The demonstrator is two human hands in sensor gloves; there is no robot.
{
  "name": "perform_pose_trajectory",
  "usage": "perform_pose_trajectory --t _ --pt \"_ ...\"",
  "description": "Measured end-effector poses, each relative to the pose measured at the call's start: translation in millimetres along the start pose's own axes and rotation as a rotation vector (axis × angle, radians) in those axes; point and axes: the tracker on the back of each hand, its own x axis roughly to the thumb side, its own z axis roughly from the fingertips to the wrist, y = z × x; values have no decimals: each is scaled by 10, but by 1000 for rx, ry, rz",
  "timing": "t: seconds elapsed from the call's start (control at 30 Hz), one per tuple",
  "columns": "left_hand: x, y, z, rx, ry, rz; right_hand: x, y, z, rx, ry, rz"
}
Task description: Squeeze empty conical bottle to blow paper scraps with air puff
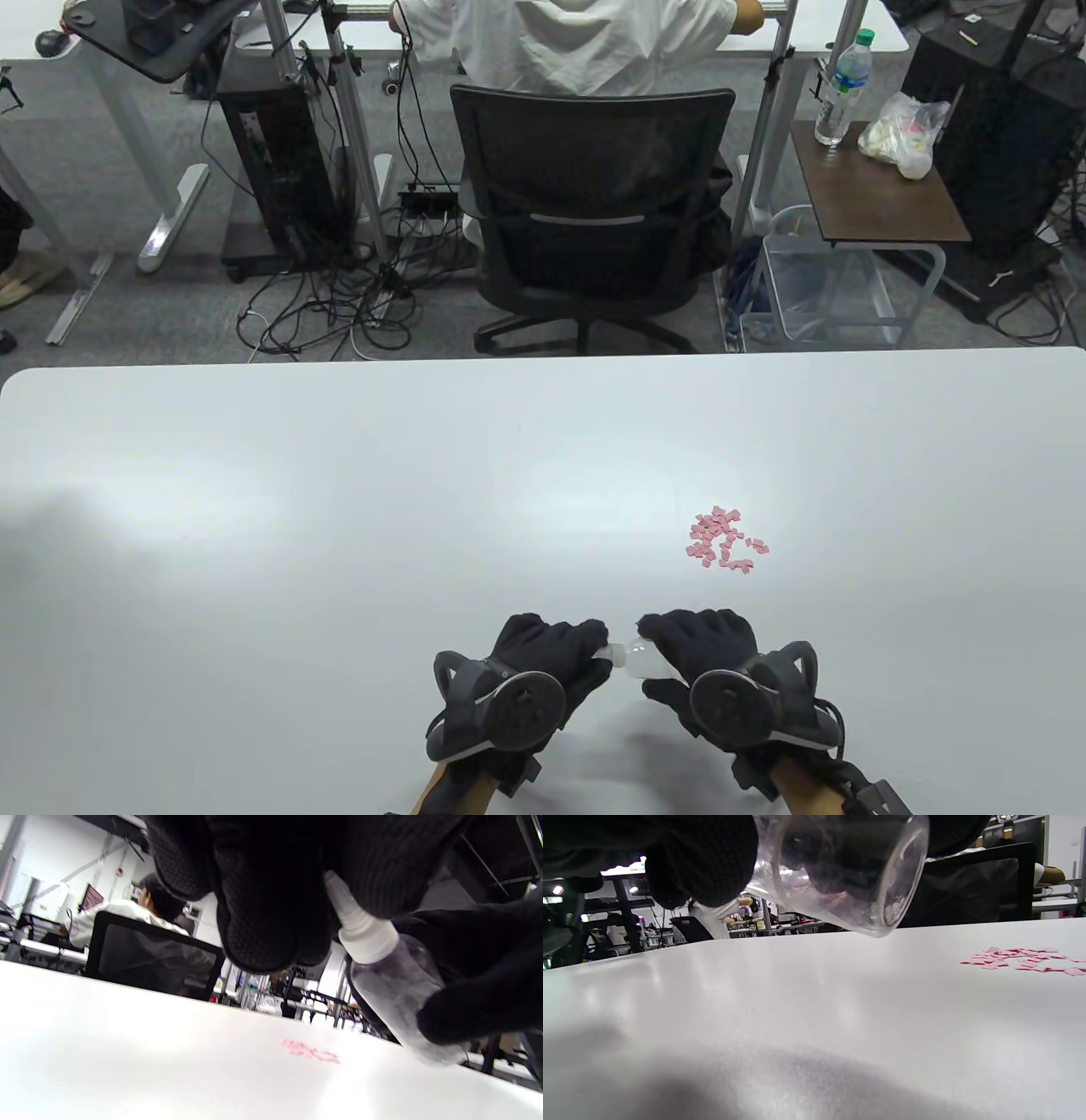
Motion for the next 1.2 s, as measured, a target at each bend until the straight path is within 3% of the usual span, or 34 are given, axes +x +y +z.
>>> perform_pose_trajectory --t 0.2,0.4,0.67,1.2 --pt "-19 -12 -2 -6 28 -19 27 -7 24 -50 -26 52" --pt "-41 -25 2 -15 47 50 27 22 9 -21 -25 46" --pt "-67 28 -1 94 115 205 -19 12 8 -30 -13 -32" --pt "-29 -36 -7 25 119 58 10 -10 26 -74 -14 48"
